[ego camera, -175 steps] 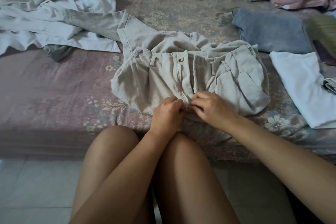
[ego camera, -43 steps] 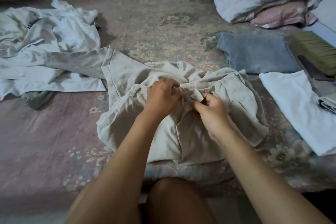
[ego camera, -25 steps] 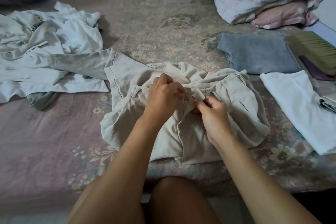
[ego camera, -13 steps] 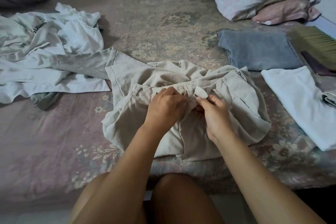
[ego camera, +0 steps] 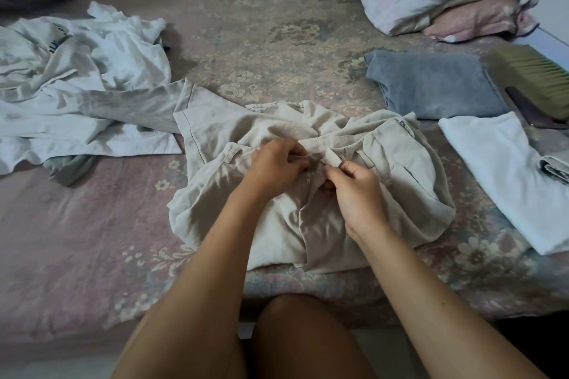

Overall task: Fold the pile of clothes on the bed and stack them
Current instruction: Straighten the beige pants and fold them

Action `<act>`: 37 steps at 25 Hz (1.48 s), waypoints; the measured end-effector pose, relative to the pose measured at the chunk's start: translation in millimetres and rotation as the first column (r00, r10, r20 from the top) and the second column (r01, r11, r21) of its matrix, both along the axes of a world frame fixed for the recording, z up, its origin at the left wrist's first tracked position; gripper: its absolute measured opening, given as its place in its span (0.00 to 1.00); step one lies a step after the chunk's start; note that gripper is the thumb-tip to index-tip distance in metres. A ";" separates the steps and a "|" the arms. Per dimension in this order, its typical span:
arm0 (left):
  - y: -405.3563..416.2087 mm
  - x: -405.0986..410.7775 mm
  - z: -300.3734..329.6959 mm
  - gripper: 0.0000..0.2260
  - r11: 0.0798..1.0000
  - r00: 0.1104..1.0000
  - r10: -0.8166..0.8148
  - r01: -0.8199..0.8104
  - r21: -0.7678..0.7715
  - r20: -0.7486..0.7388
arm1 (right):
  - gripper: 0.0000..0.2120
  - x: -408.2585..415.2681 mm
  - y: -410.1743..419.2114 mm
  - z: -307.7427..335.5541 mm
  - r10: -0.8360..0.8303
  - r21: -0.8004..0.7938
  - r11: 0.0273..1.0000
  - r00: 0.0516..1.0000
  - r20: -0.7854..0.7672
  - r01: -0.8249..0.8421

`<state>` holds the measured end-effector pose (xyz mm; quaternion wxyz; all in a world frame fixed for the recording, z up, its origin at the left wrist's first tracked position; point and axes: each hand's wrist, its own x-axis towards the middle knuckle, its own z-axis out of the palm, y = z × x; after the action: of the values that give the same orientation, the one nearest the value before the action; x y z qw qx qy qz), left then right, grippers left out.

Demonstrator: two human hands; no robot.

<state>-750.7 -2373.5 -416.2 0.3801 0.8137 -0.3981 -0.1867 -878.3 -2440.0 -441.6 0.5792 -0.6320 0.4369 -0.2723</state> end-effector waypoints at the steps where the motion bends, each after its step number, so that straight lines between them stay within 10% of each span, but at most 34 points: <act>1: -0.2 -0.7 0.2 0.04 0.999 1.000 0.016 -0.017 -0.042 -0.011 | 0.14 0.8 -0.2 -1.2 0.000 -0.003 1.000 1.000 -0.011 0.000; 9: -5.4 -15.9 2.6 0.01 0.963 0.947 0.118 -0.182 -0.198 -0.298 | 0.06 0.4 4.0 5.7 0.077 0.033 0.996 0.986 0.147 -0.082; 29: -2.0 -20.1 9.6 0.03 0.971 0.924 0.075 -0.154 -0.186 -0.375 | 0.05 -8.4 16.0 11.3 -0.025 -0.010 1.000 0.977 0.213 0.028; 37: -2.3 -19.9 6.9 0.03 0.966 0.953 0.055 -0.126 -0.226 -0.297 | 0.06 3.5 -0.7 30.4 -0.077 0.467 0.880 0.944 0.320 -0.086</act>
<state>-770.6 -2375.7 -409.3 0.5388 0.7427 -0.3204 -0.2355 -874.8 -2440.7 -411.3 0.7815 -0.4175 0.3858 -0.2571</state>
